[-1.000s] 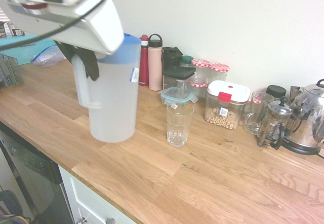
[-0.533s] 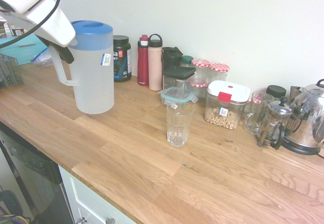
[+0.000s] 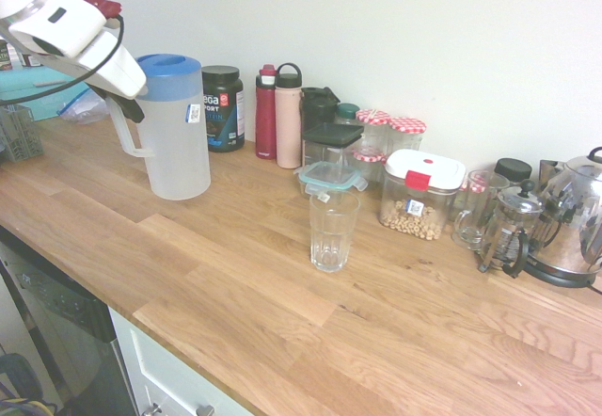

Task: Pour me some water

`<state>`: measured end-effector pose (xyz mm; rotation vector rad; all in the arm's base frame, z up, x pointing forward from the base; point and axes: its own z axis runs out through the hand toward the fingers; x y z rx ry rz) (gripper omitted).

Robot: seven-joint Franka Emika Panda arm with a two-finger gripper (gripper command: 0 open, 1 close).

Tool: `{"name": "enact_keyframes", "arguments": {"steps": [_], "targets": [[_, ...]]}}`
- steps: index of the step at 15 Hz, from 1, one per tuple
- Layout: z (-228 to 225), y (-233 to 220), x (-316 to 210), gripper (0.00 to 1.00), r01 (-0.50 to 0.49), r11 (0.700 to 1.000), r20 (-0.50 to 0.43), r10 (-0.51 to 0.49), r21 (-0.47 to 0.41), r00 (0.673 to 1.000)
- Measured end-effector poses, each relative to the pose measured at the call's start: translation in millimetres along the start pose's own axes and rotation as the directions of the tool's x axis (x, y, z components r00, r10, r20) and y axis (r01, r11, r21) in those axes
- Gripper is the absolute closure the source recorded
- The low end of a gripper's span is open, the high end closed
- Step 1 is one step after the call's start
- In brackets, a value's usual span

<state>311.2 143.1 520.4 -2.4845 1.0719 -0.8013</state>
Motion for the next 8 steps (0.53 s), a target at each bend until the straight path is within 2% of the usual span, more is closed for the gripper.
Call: {"name": "enact_keyframes", "arguments": {"steps": [3,8], "targets": [[21.8,-25.1,-0.6,1.0,0.033,0.999,0.036,-0.033,0.004,0.999],[56.9,-47.1,-20.4,1.0,0.074,0.997,0.014,-0.073,-0.033,0.997]]}}
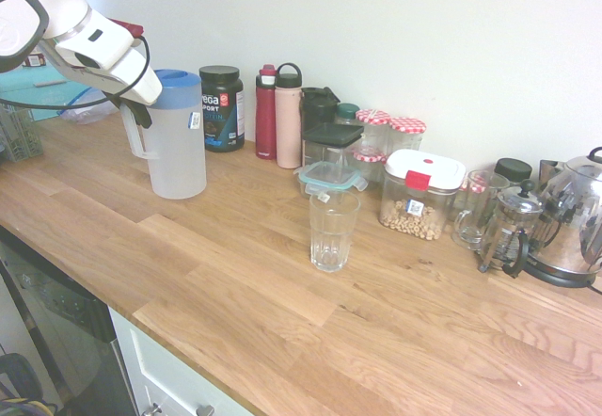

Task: Pour me some water

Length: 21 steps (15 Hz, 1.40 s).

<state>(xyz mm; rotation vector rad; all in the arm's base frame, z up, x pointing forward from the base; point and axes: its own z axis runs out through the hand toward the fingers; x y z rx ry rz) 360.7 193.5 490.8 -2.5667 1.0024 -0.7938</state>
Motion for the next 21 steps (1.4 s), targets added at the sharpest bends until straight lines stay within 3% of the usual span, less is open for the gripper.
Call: {"name": "enact_keyframes", "arguments": {"steps": [8,9,21], "targets": [[26.8,-4.6,-8.6,1.0,-0.022,0.999,0.014,0.023,-0.03,1.0],[29.7,-5.3,-10.4,0.0,-0.021,0.999,0.016,0.021,-0.03,1.0],[21.7,9.9,-38.7,0.0,-0.09,0.996,0.025,0.091,-0.021,0.996]]}}
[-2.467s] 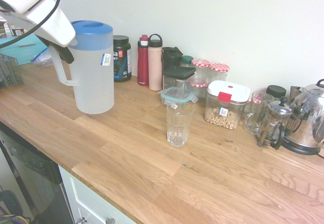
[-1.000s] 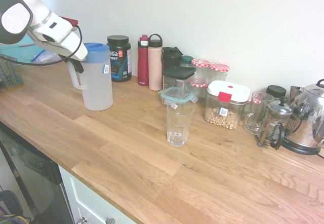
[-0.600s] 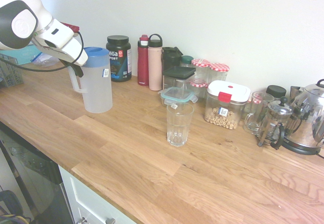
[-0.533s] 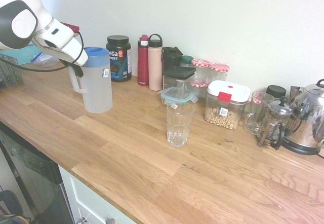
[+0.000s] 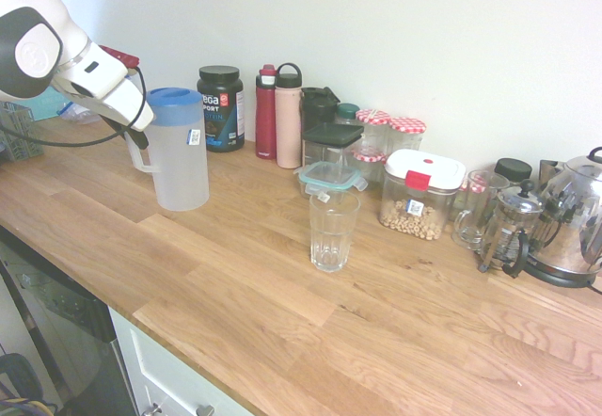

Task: Pour me some water

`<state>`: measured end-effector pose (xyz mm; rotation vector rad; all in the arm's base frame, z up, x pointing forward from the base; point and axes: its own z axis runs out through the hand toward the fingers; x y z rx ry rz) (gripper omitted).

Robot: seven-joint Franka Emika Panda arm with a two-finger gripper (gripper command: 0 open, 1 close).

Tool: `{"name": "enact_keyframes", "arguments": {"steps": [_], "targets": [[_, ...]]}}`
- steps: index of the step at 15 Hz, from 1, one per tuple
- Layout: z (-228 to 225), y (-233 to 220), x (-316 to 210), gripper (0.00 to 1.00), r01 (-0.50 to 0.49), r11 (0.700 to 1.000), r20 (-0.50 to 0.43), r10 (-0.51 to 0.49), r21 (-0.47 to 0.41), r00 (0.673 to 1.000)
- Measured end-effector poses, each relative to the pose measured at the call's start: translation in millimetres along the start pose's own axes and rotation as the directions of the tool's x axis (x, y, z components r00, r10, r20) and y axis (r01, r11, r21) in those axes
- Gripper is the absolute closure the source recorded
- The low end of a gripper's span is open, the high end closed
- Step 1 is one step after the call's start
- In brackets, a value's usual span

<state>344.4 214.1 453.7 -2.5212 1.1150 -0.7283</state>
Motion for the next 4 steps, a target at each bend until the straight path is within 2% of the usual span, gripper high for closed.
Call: {"name": "enact_keyframes", "arguments": {"steps": [4], "targets": [[-46.1,20.7,-20.2,0.0,-0.028,1.0,-0.018,0.028,-0.001,0.999]]}}
